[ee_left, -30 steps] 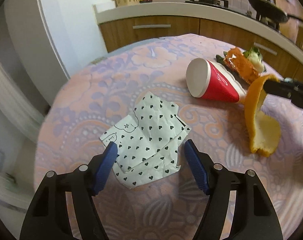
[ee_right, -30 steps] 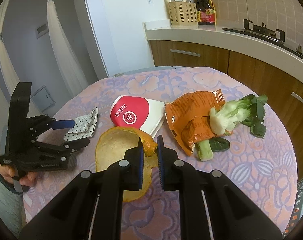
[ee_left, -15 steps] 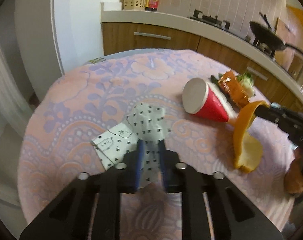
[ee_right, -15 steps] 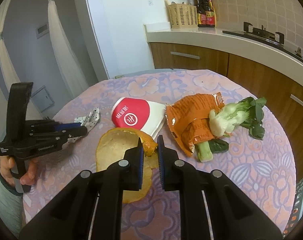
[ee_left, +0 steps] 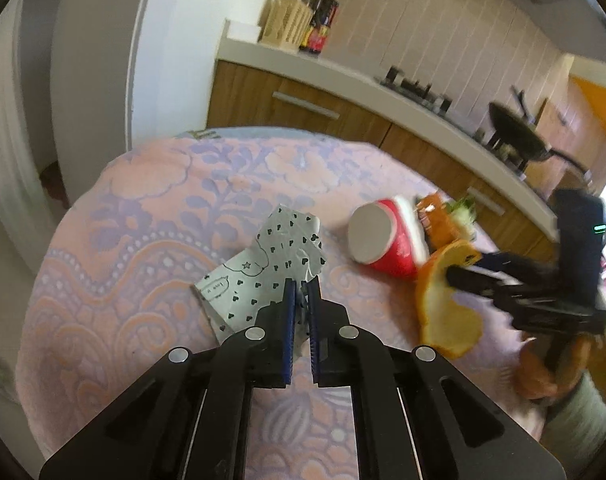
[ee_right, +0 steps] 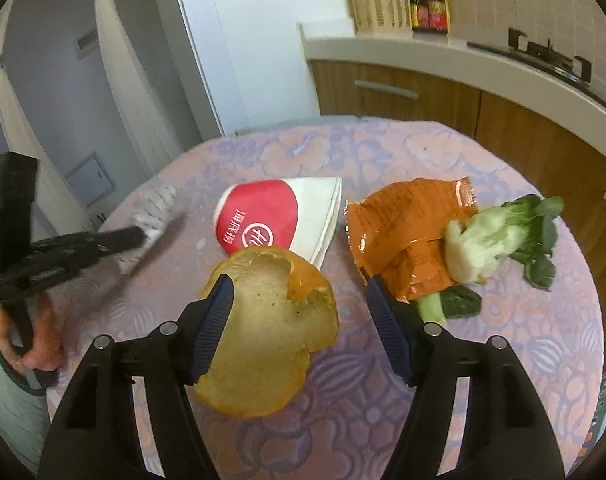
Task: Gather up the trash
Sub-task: 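Carry napkin and bread over the blue wastebasket and open both tools to drop them, then grasp the red paper cup with the left tool while the right tool grasps the bok choy, then carry cup and bok choy over the wastebasket and open both tools to drop them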
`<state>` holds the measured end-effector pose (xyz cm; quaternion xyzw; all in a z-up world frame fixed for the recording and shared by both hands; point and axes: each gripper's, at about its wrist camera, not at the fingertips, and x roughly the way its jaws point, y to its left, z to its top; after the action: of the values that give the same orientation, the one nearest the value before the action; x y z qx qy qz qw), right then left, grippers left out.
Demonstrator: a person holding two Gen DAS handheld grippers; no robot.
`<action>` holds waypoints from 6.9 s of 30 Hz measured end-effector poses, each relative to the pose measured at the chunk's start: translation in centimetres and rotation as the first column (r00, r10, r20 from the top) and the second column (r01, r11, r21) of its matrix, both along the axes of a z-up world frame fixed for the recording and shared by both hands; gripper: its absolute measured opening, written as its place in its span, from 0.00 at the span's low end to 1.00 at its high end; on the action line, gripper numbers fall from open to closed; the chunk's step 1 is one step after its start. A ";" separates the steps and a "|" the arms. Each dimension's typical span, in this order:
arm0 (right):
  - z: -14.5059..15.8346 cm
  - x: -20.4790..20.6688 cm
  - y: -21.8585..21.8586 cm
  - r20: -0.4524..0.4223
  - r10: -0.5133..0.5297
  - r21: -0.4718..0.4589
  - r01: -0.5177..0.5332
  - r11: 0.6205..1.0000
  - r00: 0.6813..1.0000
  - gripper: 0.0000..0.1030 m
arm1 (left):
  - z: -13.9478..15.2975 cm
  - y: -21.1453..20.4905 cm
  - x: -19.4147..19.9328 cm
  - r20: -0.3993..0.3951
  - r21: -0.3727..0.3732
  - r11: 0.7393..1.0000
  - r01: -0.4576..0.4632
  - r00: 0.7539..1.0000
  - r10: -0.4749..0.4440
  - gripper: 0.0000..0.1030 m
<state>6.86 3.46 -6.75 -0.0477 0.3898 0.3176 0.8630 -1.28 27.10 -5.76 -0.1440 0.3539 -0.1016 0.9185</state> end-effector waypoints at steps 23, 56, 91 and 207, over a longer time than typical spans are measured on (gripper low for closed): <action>7.9 -7.0 -11.8 0.232 -0.195 0.154 0.162 0.975 0.953 0.03 | 7.8 -11.1 -1.6 0.206 -0.065 0.963 0.260 0.948 -0.242 0.04; -2.0 -5.5 -49.1 -0.140 -0.820 0.049 0.831 0.554 0.555 0.09 | 1.5 -54.0 10.2 -0.021 0.044 0.714 0.699 0.715 -0.699 0.05; 5.6 -6.5 -39.8 -0.027 -0.674 0.151 0.669 0.727 0.738 0.62 | 6.2 -38.7 7.1 0.086 0.010 0.887 0.462 0.883 -0.461 0.52; -2.7 -6.7 -49.3 -0.210 -0.871 0.122 0.896 0.427 0.443 0.25 | 2.3 -52.2 9.9 -0.002 0.144 0.832 0.536 0.841 -0.541 0.34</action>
<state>0.17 -45.86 -9.44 0.2755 0.3687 -0.1401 0.8767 8.62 -25.12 -3.46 0.0274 0.3684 -0.3337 0.8673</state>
